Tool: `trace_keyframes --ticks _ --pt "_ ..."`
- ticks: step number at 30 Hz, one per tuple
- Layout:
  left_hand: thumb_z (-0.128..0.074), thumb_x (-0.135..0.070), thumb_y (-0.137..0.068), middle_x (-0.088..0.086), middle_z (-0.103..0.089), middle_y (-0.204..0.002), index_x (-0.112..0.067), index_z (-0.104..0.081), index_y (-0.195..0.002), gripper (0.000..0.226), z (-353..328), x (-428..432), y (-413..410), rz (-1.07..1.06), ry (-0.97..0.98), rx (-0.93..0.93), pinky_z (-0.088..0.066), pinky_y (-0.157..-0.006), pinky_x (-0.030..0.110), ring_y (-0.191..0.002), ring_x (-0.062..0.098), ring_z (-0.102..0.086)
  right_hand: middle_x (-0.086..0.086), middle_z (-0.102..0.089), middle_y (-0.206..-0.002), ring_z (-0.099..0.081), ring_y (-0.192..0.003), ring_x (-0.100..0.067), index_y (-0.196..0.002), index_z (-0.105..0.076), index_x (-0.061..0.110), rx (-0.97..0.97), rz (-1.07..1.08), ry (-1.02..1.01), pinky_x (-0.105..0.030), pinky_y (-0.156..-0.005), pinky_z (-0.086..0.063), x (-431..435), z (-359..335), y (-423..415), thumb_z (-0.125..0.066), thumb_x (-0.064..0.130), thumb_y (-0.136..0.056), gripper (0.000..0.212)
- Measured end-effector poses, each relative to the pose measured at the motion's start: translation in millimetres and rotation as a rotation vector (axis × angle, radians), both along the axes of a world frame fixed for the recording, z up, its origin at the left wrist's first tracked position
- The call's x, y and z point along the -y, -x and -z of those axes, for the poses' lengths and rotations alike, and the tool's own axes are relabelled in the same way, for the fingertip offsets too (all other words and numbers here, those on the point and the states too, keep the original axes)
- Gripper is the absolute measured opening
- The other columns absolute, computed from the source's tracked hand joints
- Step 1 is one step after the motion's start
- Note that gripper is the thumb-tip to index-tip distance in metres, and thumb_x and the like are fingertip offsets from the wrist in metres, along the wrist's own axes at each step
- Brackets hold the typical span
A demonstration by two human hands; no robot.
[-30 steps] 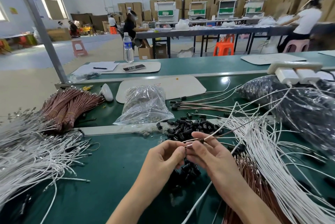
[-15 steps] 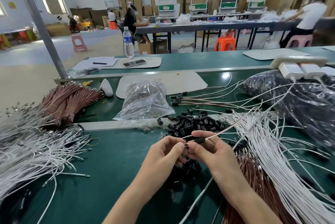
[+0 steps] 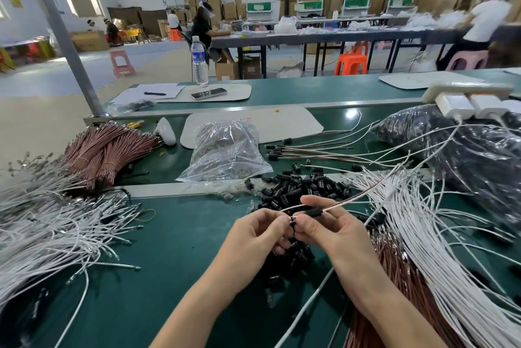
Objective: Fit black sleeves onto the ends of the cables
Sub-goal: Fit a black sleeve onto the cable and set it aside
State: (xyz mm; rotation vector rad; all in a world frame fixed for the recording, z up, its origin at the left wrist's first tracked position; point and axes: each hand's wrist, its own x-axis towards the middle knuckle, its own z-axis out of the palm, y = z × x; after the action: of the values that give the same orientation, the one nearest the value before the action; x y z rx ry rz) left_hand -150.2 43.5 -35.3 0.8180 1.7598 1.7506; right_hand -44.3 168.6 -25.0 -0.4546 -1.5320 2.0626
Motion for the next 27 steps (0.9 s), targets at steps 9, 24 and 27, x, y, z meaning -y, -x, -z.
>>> trace_keyframes --ticks 9,24,27 --pt "-0.061 -0.017 -0.101 -0.002 -0.072 -0.081 -0.013 -0.070 -0.096 0.011 3.5 -1.4 -2.9 -0.031 -0.041 -0.084 -0.053 -0.065 0.023 -0.070 0.011 -0.064 -0.012 -0.078 -0.091 -0.076 -0.084 -0.021 -0.095 -0.080 0.026 -0.016 0.055 0.012 -0.022 -0.071 -0.060 0.1 -0.4 0.9 -0.079 0.042 -0.070 0.030" --pt "-0.063 -0.017 -0.100 -0.003 -0.070 -0.070 -0.014 -0.071 -0.095 0.010 2.1 -1.6 -11.2 -0.088 -0.088 -0.151 -0.052 -0.061 0.020 -0.062 0.006 -0.062 -0.012 -0.078 -0.096 -0.076 -0.088 -0.021 -0.099 -0.078 0.028 -0.020 -0.022 0.036 -0.021 -0.071 -0.058 0.9 3.4 0.8 -0.084 0.035 -0.070 0.030" --pt "-0.063 -0.018 -0.100 -0.005 -0.071 -0.072 -0.019 -0.072 -0.094 0.011 1.6 -1.4 -12.4 -0.088 -0.078 -0.150 -0.053 -0.062 0.021 -0.064 0.005 -0.063 -0.012 -0.078 -0.096 -0.076 -0.090 -0.023 -0.096 -0.077 0.029 -0.030 -0.018 0.039 -0.021 -0.072 -0.058 1.7 1.6 -0.7 -0.084 0.028 -0.071 0.027"
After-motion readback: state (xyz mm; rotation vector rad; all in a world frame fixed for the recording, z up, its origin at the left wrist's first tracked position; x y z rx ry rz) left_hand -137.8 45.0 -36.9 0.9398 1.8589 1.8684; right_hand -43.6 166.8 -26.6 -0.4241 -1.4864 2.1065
